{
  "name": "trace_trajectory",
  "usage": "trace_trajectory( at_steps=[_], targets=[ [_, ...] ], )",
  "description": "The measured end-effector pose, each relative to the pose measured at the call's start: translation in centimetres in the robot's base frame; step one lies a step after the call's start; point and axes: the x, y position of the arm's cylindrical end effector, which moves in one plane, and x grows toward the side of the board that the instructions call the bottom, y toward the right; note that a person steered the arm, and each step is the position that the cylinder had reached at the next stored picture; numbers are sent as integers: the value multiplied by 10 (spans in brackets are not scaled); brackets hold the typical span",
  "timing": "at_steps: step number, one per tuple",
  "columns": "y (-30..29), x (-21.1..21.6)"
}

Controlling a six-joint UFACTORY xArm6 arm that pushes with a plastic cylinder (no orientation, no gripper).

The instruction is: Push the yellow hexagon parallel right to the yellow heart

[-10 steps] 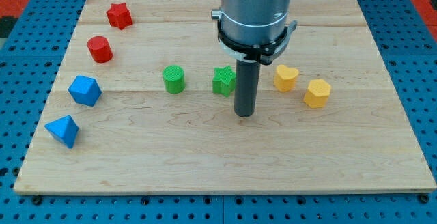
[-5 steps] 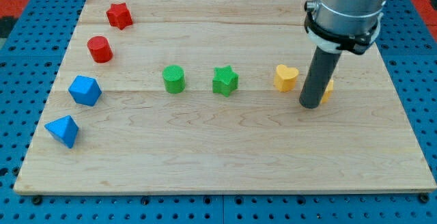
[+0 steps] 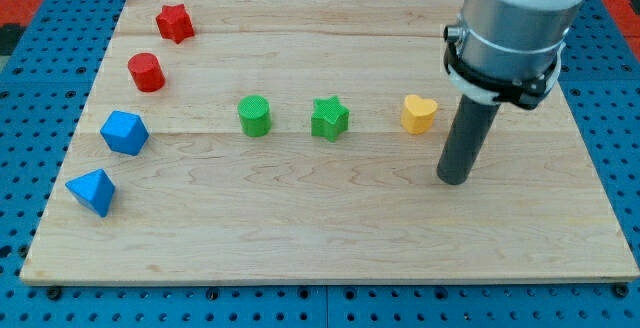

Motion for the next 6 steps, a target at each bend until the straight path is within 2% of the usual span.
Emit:
trace_trajectory(
  at_steps=[1, 3, 6],
  targets=[
    [0, -9],
    [15, -57],
    [23, -63]
  ],
)
